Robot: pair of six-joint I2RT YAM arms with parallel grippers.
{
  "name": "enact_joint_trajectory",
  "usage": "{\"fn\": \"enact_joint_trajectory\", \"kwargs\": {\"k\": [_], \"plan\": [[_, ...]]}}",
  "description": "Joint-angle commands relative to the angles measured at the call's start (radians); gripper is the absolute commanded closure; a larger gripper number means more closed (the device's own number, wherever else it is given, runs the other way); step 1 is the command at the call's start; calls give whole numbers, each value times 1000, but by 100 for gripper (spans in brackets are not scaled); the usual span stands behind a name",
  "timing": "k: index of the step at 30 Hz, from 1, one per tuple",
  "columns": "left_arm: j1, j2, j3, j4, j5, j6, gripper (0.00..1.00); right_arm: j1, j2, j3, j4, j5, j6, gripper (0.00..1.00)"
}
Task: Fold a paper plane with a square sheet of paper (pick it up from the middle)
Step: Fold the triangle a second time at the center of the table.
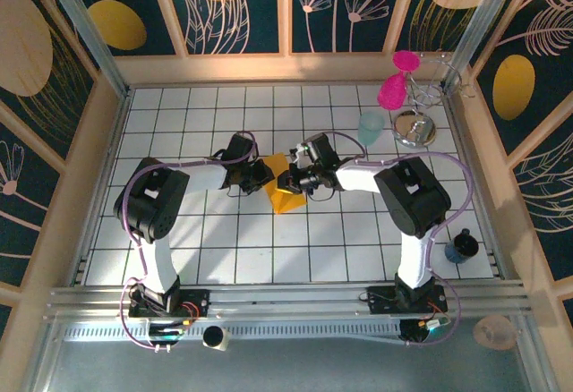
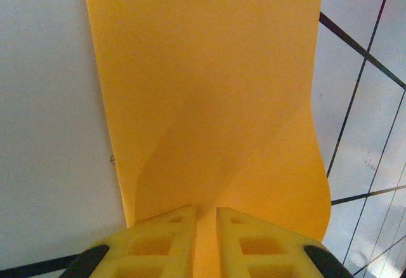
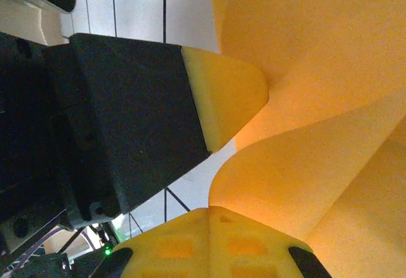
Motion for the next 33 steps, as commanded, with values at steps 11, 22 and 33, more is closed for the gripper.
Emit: {"fn": "enact_joint_trajectory", "kwargs": {"k": [11,22,33], "plan": [[1,14,1,-19,-6,20,83,14,45,54,-94,66,-28,99],[26,-67,70,-87,-70,83,79,12,33,50,-116,83,-27,99],[37,18,74,-112,-62,82,84,7,27,38,-59,39,-14,100]]}}
